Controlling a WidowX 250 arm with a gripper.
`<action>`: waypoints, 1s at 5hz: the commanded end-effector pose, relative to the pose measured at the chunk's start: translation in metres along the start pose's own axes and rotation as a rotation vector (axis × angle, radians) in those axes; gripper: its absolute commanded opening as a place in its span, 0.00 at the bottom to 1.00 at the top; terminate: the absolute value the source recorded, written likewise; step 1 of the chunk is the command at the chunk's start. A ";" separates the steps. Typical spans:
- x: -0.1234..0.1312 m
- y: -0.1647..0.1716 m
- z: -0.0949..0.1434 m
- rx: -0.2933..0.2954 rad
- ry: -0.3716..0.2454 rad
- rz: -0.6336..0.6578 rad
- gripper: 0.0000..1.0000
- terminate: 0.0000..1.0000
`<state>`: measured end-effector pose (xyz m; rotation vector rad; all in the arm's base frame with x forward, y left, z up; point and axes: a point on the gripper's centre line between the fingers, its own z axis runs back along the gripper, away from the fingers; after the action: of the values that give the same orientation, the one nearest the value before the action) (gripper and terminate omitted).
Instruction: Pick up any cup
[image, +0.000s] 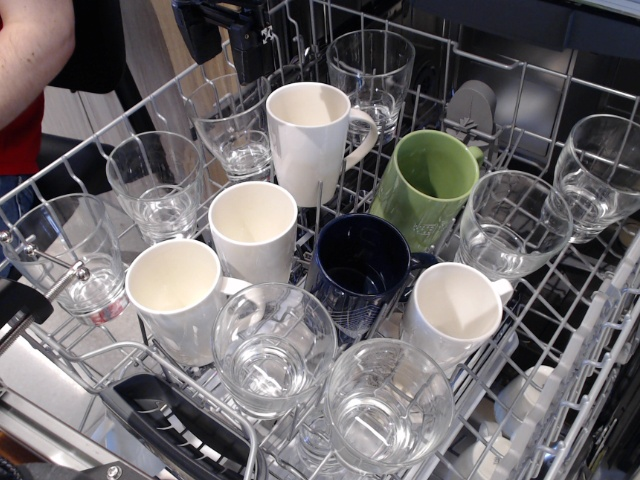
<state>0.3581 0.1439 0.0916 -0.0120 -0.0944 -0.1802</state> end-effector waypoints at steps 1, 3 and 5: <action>0.000 0.000 0.000 0.000 0.000 0.000 1.00 0.00; -0.009 0.015 -0.028 0.009 -0.050 -0.003 1.00 0.00; -0.008 0.030 -0.070 0.037 0.018 -0.033 1.00 0.00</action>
<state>0.3509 0.1691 -0.0084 -0.0034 -0.0112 -0.2102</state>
